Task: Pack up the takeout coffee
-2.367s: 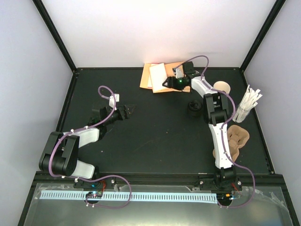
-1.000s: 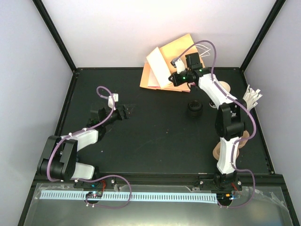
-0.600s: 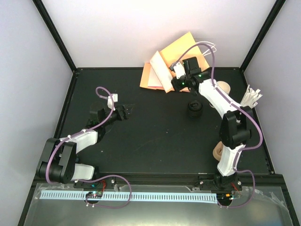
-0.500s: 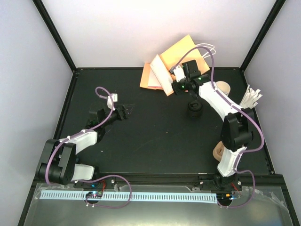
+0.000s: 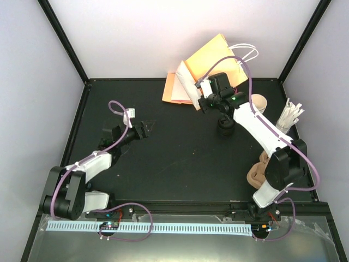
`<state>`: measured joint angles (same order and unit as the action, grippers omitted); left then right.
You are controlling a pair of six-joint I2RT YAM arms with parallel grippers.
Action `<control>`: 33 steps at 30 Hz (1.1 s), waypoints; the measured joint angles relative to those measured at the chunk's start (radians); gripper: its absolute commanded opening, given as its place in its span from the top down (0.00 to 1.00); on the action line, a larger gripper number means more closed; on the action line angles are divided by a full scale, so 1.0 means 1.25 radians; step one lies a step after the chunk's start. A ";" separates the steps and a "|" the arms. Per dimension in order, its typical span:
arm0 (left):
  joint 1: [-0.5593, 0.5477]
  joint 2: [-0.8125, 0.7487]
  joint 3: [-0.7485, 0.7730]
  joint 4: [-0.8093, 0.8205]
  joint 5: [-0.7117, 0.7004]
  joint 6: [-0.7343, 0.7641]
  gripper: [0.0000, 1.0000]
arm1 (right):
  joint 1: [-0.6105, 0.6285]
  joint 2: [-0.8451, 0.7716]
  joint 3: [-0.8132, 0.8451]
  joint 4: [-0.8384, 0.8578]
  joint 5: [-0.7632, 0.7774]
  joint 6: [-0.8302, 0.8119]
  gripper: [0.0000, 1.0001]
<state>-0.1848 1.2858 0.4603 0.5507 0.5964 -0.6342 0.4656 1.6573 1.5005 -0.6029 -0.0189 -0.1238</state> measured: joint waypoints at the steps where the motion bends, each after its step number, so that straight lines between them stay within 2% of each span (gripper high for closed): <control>1: 0.000 -0.012 0.002 -0.013 0.001 -0.003 0.02 | 0.009 -0.007 -0.002 0.000 0.007 0.004 0.99; 6: 0.005 -0.125 0.009 -0.093 -0.009 -0.009 0.01 | 0.041 -0.044 -0.039 0.010 0.036 0.031 0.99; 11: 0.013 -0.261 0.009 -0.208 -0.065 -0.014 0.01 | 0.099 -0.058 -0.066 0.010 0.092 0.041 0.99; 17: 0.039 -0.390 0.005 -0.302 -0.098 -0.063 0.01 | 0.169 -0.103 -0.109 0.015 0.121 0.045 0.99; 28: 0.046 -0.435 0.005 -0.375 0.002 -0.082 0.01 | 0.172 -0.145 -0.245 0.092 0.111 0.071 0.99; 33: 0.046 -0.454 0.004 -0.387 0.048 -0.107 0.01 | 0.208 -0.139 -0.307 0.117 0.118 0.081 0.99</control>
<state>-0.1276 0.7185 0.4656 0.0673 0.6559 -0.7685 0.7258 1.4841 1.1168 -0.4564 0.1287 -0.0219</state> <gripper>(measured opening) 0.988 0.030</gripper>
